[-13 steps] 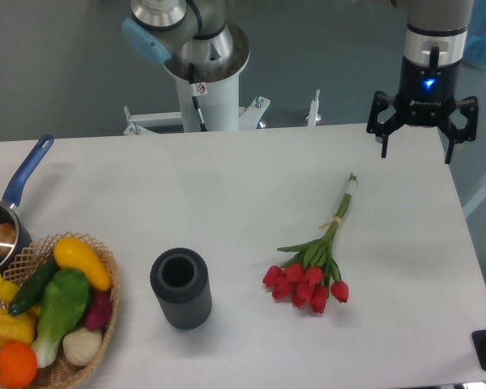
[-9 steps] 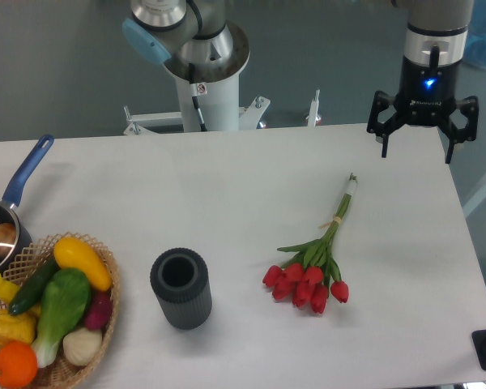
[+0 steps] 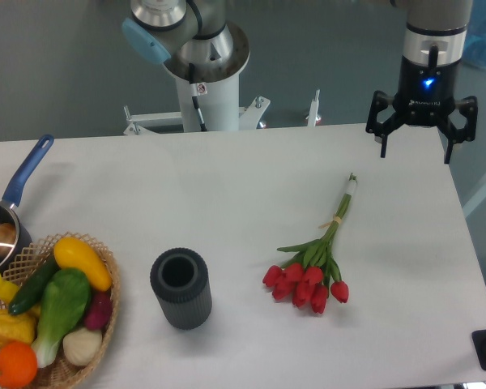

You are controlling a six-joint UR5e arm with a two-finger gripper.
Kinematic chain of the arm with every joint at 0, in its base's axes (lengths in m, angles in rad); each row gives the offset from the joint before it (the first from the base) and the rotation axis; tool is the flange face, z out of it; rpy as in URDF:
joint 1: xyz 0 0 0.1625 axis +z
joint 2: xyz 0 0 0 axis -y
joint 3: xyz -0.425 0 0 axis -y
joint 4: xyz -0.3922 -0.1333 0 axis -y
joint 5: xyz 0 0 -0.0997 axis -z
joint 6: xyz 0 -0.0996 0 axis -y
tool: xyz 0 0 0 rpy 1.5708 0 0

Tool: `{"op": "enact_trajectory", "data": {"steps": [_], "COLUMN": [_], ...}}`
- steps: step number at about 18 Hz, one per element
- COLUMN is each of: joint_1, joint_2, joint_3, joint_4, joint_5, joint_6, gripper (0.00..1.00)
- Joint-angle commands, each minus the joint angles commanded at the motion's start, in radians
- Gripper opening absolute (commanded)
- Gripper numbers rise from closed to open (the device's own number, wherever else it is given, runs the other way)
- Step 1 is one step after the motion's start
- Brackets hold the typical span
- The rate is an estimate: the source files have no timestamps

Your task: Pick up the flowers from the table

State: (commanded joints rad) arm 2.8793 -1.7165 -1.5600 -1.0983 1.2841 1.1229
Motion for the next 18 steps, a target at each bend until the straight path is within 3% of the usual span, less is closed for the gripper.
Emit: {"op": "enact_trajectory", "data": {"steps": [14, 18], "joint_1": [-0.008, -0.012], "joint_2": [-0.028, -0.038], "joint_3": [-0.014, -0.052], "joint_4": [0.005, 0.009], "joint_5": [-0.039, -0.034], "joint_6": [0.009, 0.031], "gripper": [1.00, 1.00]}}
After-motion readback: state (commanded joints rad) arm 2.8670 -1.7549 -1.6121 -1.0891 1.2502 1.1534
